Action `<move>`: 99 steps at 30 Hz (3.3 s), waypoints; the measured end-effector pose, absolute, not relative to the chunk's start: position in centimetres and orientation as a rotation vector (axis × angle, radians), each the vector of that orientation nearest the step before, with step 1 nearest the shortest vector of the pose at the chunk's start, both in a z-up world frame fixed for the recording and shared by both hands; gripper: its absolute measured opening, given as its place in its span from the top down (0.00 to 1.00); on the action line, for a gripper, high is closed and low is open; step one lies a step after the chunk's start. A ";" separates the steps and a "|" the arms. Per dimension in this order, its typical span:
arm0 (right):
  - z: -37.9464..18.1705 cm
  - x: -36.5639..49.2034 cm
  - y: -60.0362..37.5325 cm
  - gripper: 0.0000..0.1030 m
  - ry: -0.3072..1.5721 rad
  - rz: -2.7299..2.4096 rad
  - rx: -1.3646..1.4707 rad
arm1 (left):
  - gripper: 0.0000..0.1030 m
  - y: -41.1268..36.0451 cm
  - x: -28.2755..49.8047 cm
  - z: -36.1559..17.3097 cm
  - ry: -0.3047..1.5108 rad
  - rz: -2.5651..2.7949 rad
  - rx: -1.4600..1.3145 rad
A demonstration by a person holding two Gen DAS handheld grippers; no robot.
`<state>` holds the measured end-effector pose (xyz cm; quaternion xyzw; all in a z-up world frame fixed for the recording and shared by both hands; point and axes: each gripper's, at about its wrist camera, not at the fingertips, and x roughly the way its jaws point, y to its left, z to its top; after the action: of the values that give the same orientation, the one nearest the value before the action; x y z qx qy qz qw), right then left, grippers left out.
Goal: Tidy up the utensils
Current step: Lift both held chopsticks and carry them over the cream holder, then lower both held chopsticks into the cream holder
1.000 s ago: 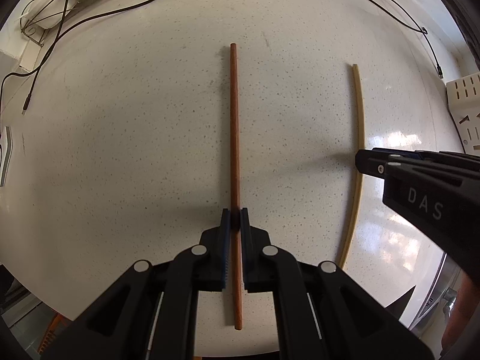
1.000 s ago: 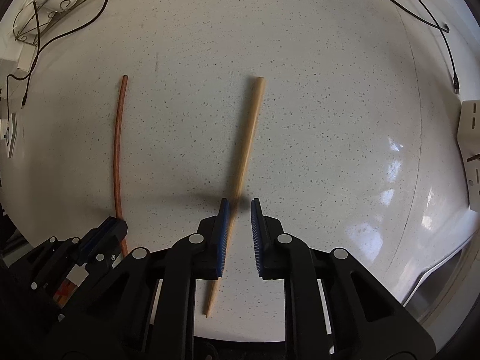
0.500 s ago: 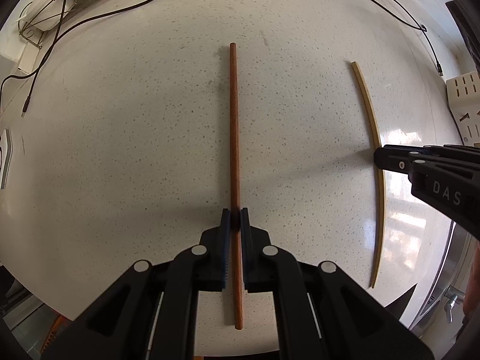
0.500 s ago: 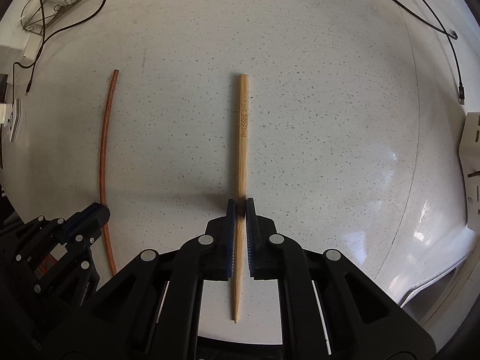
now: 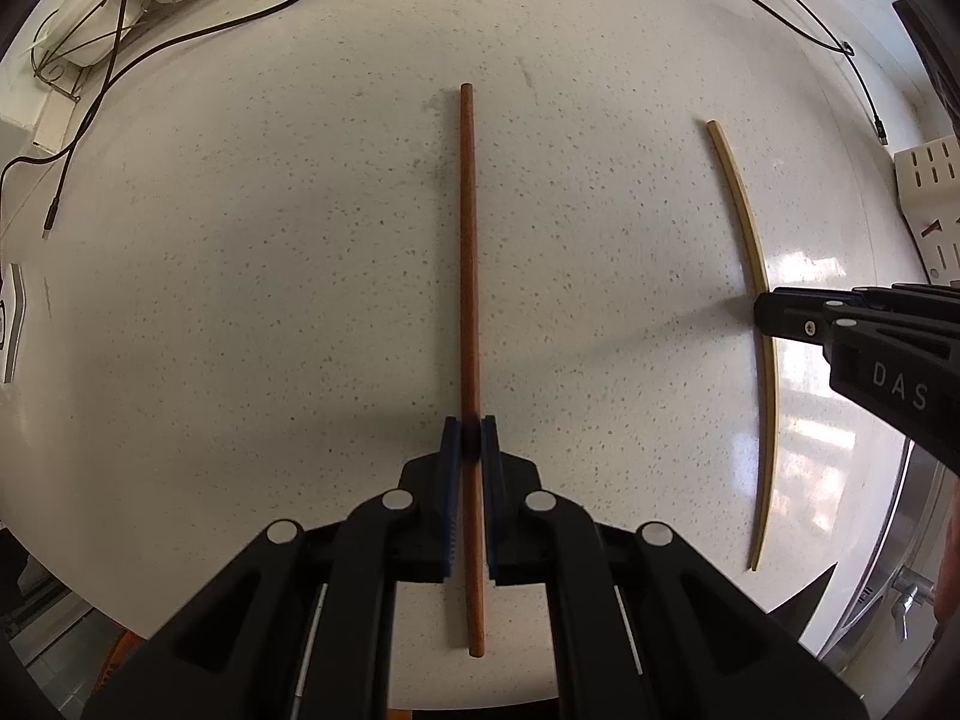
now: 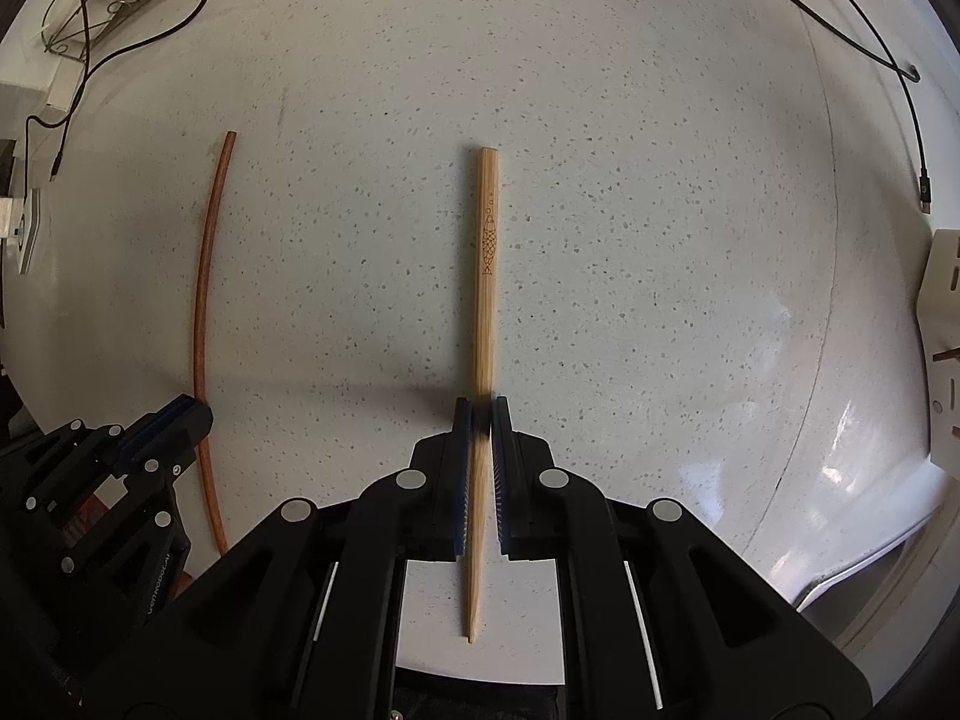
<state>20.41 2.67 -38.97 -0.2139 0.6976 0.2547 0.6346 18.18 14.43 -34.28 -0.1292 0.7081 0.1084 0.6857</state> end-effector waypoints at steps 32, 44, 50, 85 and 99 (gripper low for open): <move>-34.3 24.6 -4.0 0.94 1.531 0.569 -0.269 | 0.94 14.1 19.9 -30.0 1.491 0.122 -0.299; -26.3 26.5 -12.5 0.94 1.365 0.483 -0.134 | 0.94 10.6 24.5 -25.0 1.361 0.004 -0.215; -22.0 27.4 -15.3 0.94 1.250 0.421 -0.066 | 0.94 6.7 27.8 -21.2 1.261 -0.086 -0.188; -9.3 31.3 -33.7 0.94 0.816 0.118 0.221 | 0.94 -11.1 36.5 -6.8 0.912 -0.446 -0.027; -10.1 33.0 -38.0 0.94 0.661 0.045 0.236 | 0.94 -14.8 40.4 -7.8 0.833 -0.477 -0.044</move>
<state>32.99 -38.00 -10.11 0.1154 0.3235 0.0219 0.9389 40.40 -14.82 -7.80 -0.0212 0.4006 -0.2294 0.8868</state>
